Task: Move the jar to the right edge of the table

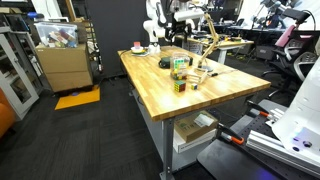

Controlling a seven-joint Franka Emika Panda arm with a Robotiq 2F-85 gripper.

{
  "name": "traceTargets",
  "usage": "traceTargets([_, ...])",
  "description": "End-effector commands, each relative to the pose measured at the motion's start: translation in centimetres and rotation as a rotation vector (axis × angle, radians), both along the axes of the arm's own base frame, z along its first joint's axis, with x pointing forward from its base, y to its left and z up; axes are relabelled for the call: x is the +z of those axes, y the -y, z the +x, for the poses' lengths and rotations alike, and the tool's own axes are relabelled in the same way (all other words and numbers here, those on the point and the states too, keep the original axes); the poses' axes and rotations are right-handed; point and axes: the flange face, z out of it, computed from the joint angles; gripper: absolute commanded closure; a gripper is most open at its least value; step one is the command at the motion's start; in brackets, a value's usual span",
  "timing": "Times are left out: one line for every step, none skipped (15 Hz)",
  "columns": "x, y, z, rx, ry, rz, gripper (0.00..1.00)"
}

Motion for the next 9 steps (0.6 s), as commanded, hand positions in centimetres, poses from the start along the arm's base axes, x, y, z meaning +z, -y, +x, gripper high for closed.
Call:
traceTargets([0.1, -0.1, 0.0, 0.002, 0.0, 0.0, 0.0])
traceTargets([0.2, -0.1, 0.0, 0.002, 0.001, 0.0, 0.0])
traceTargets([0.2, -0.1, 0.0, 0.002, 0.001, 0.0, 0.0])
traceTargets([0.2, -0.1, 0.0, 0.002, 0.001, 0.0, 0.0])
traceTargets([0.2, -0.1, 0.0, 0.002, 0.001, 0.0, 0.0])
traceTargets([0.2, -0.1, 0.0, 0.002, 0.001, 0.0, 0.0])
traceTargets([0.2, 0.1, 0.4, -0.022, 0.023, -0.004, 0.0])
traceTargets([0.1, 0.5, 0.9, -0.038, 0.031, -0.007, 0.0])
traceTargets([0.0, 0.9, 1.3, -0.048, 0.035, -0.004, 0.0])
